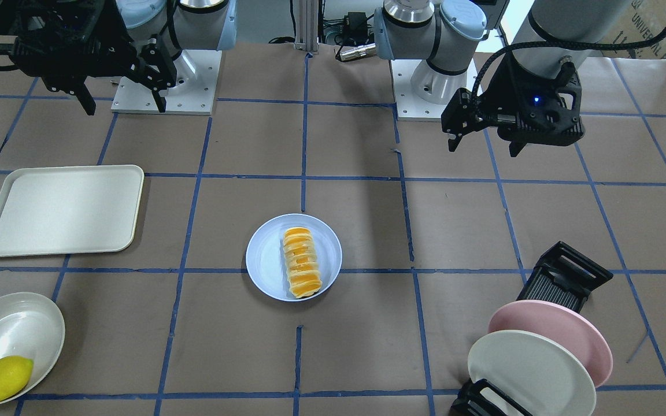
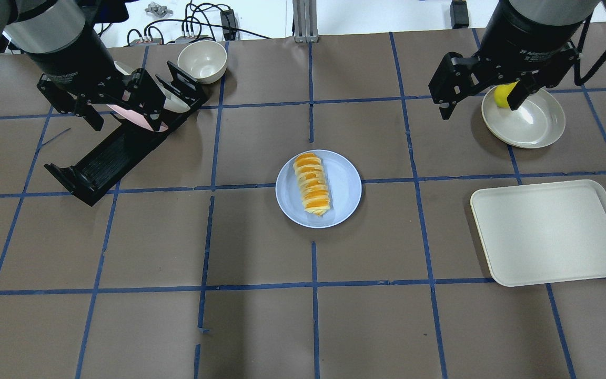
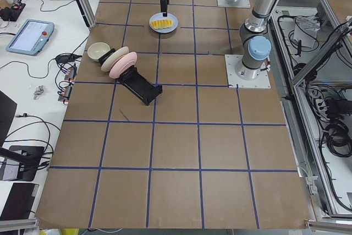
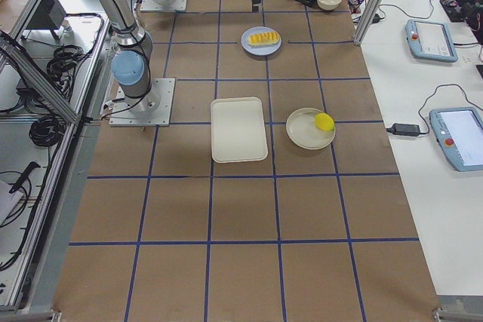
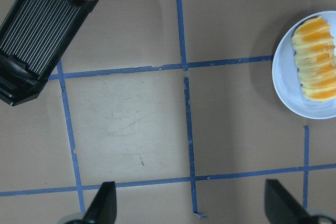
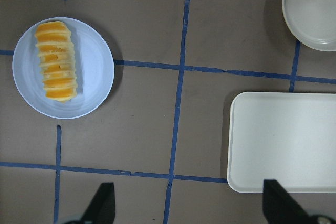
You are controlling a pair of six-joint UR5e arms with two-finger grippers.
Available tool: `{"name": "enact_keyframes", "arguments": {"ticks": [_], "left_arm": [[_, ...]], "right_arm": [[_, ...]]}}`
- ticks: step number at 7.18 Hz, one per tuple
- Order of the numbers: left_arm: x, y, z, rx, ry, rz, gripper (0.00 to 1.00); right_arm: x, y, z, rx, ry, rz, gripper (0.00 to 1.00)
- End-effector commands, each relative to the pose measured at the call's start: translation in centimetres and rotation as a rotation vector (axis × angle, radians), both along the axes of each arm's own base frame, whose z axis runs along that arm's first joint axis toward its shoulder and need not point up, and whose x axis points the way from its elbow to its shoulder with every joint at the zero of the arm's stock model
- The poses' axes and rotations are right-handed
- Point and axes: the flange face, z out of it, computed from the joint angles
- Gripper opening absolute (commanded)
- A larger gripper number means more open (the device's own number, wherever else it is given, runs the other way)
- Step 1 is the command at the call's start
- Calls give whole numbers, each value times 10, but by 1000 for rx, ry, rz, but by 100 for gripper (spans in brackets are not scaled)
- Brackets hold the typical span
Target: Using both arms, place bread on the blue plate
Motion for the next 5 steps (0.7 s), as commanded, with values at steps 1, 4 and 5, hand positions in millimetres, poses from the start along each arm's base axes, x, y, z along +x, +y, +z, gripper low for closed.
{"name": "enact_keyframes", "arguments": {"ticks": [1,4,5], "left_arm": [[0,0,-1,2,0,1,100],[0,0,0,0,0,1,100],[0,0,0,0,2,-1,100]], "right_arm": [[1,-20,0,6,3,-2,100],[0,-23,-5,20,5,-2,100],[0,-23,-5,20,5,-2,100]]}}
